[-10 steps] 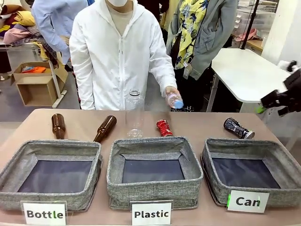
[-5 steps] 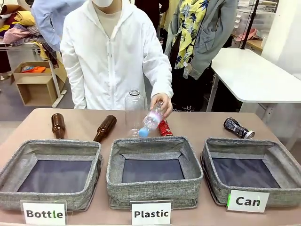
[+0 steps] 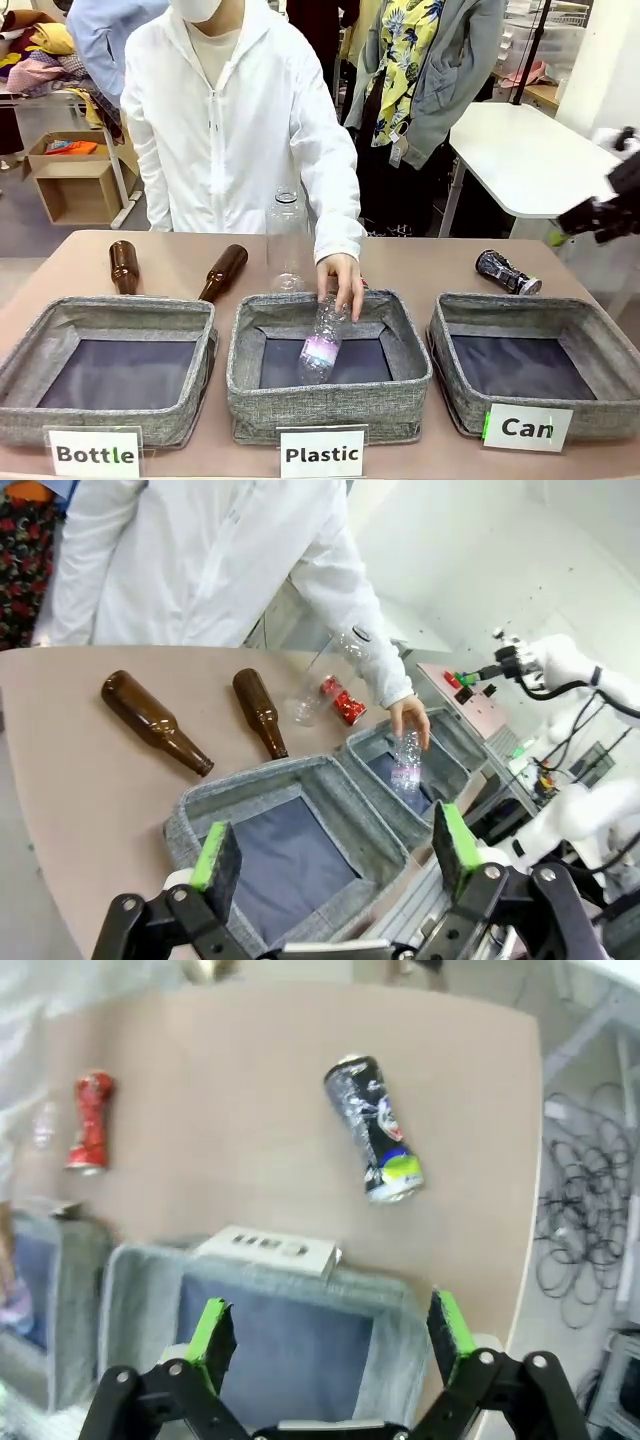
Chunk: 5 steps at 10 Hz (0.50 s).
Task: Sort the can waste into the basket.
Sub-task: Pick up the can waste from the table and place it in the right Fabric basket.
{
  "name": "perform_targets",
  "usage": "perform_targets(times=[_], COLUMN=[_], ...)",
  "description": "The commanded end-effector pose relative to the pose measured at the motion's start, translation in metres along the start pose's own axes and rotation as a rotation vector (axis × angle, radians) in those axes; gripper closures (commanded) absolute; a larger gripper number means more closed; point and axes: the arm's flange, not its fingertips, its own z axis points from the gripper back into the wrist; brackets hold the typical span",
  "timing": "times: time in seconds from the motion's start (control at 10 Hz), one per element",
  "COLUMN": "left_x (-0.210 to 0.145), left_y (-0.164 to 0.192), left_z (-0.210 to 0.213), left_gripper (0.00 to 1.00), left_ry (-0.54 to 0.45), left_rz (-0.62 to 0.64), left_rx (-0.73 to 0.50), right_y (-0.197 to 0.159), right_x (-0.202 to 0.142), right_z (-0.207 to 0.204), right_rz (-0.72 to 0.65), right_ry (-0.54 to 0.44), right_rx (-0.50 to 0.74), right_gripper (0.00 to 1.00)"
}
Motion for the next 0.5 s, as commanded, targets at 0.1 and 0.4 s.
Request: perform_targets(times=[0.1, 0.4], left_x=[0.002, 0.002], left_y=[0.0, 0.0], left_z=[0.0, 0.0], left_gripper=[0.0, 0.0], left_ry=[-0.022, -0.022], left_rz=[-0.026, -0.026], left_rx=[-0.013, -0.013], right_y=[0.012, 0.015], right_x=[0.029, 0.017], right_z=[-0.041, -0.026], right_rz=[0.208, 0.164], right_ry=[0.139, 0.106], right_rx=[-0.175, -0.096], right_gripper=[0.0, 0.0])
